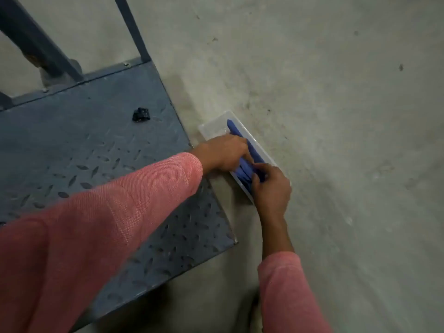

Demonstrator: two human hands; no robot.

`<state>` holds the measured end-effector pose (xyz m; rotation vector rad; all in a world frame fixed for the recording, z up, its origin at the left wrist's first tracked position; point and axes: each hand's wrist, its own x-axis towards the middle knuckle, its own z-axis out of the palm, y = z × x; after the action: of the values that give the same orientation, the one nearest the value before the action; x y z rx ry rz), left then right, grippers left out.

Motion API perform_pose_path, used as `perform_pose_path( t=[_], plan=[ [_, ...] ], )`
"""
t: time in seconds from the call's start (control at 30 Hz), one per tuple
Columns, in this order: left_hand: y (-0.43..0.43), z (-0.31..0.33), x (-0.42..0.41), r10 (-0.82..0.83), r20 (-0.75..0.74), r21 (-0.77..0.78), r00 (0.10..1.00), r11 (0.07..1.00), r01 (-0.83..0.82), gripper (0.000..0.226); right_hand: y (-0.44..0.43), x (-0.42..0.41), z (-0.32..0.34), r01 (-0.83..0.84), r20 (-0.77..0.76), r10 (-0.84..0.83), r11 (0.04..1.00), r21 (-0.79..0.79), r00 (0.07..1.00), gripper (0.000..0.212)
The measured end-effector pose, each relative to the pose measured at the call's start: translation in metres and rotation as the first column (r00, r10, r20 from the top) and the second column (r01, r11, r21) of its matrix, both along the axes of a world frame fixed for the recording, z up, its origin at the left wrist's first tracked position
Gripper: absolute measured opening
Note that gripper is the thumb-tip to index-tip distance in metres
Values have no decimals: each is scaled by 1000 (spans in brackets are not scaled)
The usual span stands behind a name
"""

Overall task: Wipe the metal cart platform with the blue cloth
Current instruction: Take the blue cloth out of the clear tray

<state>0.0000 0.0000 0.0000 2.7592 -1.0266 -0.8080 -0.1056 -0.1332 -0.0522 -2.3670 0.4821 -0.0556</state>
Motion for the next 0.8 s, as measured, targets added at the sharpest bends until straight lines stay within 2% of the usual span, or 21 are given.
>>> perform_pose_path(
  t=[0.1, 0.17, 0.3, 0.5, 0.63, 0.8],
  plan=[
    [-2, -13, 5, -60, -27, 206, 998, 976, 64, 49, 1, 9, -1, 3, -70, -9, 996, -89, 998, 39],
    [-3, -24, 9, -19, -39, 260, 999, 965, 28, 50, 2, 12, -2, -47, -135, 28, 989, -140, 990, 41],
    [-4, -44, 25, 153, 5, 232, 988, 961, -150, 64, 5, 11, -5, -130, -213, 71, 951, -279, 975, 39],
    [-12, -56, 33, 244, -11, 197, 970, 951, -238, 49, 17, 11, -15, -145, -276, 38, 914, -380, 960, 29],
    [-21, -60, 28, 332, -25, 123, 943, 937, -326, 29, 9, 19, -32, -154, -235, 72, 924, -350, 969, 26],
    [-21, -45, 19, 348, 5, 65, 937, 935, -348, 25, 5, 18, -34, -169, -173, 131, 959, -229, 976, 22]
  ],
)
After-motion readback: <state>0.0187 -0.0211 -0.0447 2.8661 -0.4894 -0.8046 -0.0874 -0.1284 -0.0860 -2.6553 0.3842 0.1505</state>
